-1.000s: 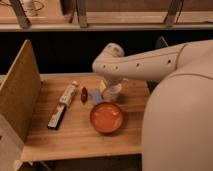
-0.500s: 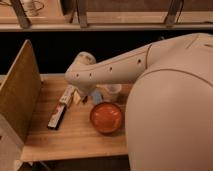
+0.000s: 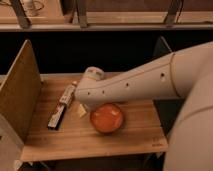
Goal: Move the arm in a circular motion
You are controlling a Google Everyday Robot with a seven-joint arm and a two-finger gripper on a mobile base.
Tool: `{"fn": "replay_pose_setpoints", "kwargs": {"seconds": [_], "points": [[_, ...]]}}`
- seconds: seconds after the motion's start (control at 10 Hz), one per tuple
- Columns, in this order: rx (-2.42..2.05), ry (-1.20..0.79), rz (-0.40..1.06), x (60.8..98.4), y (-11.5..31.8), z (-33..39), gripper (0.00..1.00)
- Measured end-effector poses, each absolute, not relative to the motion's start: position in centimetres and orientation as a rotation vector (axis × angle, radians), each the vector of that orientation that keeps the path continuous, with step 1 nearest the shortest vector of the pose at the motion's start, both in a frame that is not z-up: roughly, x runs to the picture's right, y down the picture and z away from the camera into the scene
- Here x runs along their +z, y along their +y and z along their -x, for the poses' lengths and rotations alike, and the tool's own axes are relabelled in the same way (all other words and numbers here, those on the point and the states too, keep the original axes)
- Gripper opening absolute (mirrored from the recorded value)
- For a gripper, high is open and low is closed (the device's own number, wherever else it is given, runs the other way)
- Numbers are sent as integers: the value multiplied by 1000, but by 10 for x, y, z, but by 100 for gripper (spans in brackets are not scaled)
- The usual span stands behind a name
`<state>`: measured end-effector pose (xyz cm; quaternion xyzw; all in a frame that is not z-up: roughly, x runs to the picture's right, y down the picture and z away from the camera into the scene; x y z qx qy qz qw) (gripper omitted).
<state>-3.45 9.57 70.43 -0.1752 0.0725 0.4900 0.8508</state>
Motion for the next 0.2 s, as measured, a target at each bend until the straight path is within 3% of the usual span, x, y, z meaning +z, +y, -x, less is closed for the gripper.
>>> {"fn": "replay_pose_setpoints", "kwargs": {"seconds": [0.2], "points": [[1154, 190, 287, 695, 85, -21, 80]]}}
